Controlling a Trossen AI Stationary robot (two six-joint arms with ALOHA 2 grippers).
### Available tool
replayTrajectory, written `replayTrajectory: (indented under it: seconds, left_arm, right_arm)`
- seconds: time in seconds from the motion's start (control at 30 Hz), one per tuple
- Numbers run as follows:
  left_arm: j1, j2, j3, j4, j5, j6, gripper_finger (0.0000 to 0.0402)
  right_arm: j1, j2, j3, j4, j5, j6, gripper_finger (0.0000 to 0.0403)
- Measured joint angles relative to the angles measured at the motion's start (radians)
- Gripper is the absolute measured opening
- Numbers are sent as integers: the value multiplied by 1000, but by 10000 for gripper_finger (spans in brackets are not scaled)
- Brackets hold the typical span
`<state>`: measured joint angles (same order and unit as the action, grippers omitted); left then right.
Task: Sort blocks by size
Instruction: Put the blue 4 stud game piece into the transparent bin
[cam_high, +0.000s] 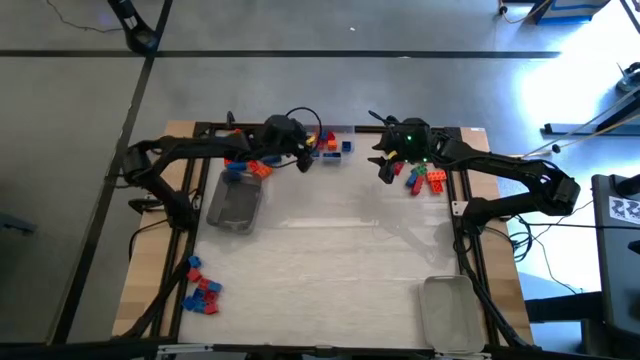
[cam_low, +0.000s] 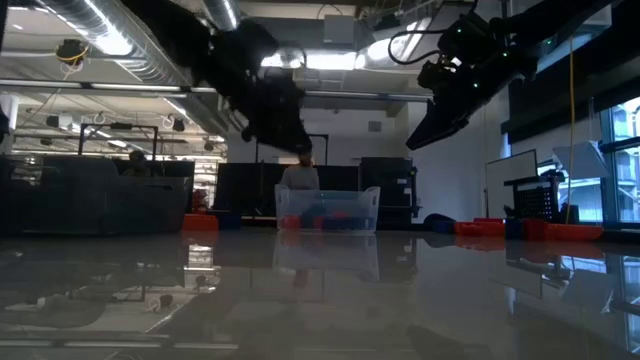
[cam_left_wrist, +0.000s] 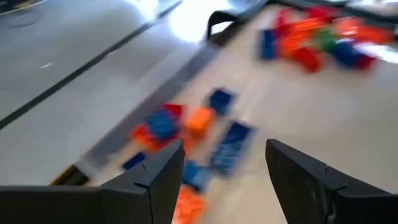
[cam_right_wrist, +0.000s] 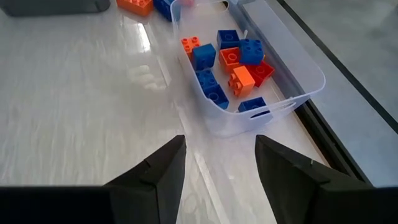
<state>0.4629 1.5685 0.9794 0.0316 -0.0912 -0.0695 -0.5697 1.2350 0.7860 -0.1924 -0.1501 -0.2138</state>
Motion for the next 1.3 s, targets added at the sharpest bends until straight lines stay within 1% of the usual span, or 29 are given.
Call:
replayTrajectory:
  seconds: [0.07,0.17,0.27,0.33,0.4,0.47,0.63,0.77,0.97,1.17,1.3]
  left_arm:
    - [-43,-49,1,-47,9,12,214]
    - [-132,-134,1,-166,10,36,214]
    - [-240,-223,1,-337,10,54,214]
    - [-321,-271,1,-488,0,64,214]
    - [-400,-309,0,-622,-20,11,214]
    - [-478,-335,0,-729,-26,-81,214]
    - [-680,-350,1,-899,-25,-328,214]
    - [-830,-342,0,-944,-24,-499,214]
    - [-1049,-341,-5,-938,-25,-664,213]
    - [-1212,-341,-62,-930,-25,-885,200]
    - [-1298,-341,-108,-926,-18,-974,193]
  right_arm:
    - [0,0,0,1,0,0,193]
    - [0,0,0,3,-10,0,193]
    - [1,0,0,3,-21,1,193]
    - [1,0,0,6,-26,2,193]
    - [1,0,0,8,-26,2,193]
    - [1,0,0,10,-26,2,193]
    - [1,0,0,9,-26,2,193]
    - [1,0,0,9,-26,3,193]
    - [0,0,0,8,-26,3,193]
    - [0,0,0,8,-26,3,193]
    - [0,0,0,8,-26,3,193]
